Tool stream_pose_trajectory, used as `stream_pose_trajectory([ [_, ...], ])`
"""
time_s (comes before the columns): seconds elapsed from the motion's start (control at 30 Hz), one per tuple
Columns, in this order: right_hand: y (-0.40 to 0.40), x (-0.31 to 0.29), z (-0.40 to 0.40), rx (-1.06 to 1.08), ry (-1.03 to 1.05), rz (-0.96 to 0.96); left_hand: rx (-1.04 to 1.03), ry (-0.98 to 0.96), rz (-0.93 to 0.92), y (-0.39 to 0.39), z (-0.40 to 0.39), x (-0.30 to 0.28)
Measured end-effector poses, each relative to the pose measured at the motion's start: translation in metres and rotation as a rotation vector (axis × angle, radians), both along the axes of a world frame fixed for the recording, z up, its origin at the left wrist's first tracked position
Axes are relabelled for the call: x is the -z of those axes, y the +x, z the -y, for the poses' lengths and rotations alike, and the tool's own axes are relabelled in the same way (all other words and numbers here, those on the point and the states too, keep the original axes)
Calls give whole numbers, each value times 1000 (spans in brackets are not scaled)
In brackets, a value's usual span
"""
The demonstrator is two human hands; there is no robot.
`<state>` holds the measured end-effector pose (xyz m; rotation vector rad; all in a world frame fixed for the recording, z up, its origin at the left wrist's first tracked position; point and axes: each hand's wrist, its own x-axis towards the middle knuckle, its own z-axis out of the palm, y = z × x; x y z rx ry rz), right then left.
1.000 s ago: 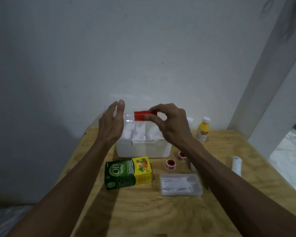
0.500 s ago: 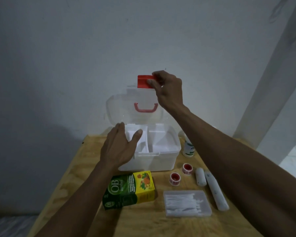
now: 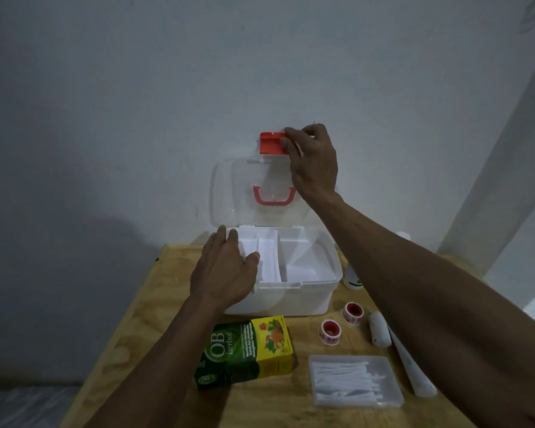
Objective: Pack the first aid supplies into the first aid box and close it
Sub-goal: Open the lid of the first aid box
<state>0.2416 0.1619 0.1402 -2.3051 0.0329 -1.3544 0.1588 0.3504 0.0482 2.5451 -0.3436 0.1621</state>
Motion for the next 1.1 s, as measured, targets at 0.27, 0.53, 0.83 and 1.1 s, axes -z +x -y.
stream_pose_trajectory([
  [0.27, -2, 12, 2, 110, -155, -60, -7, 18, 1, 0, 1, 1],
  [0.53, -27, 5, 5, 66, -106, -109, 3, 43, -8, 2, 1, -1],
  [0.83, -173, 33, -11, -308, 175, -168, 3, 47, -48, 1, 1, -5],
  [1.1, -234, 108, -31, -550, 295, -543, -7, 59, -48, -1, 1, -6],
])
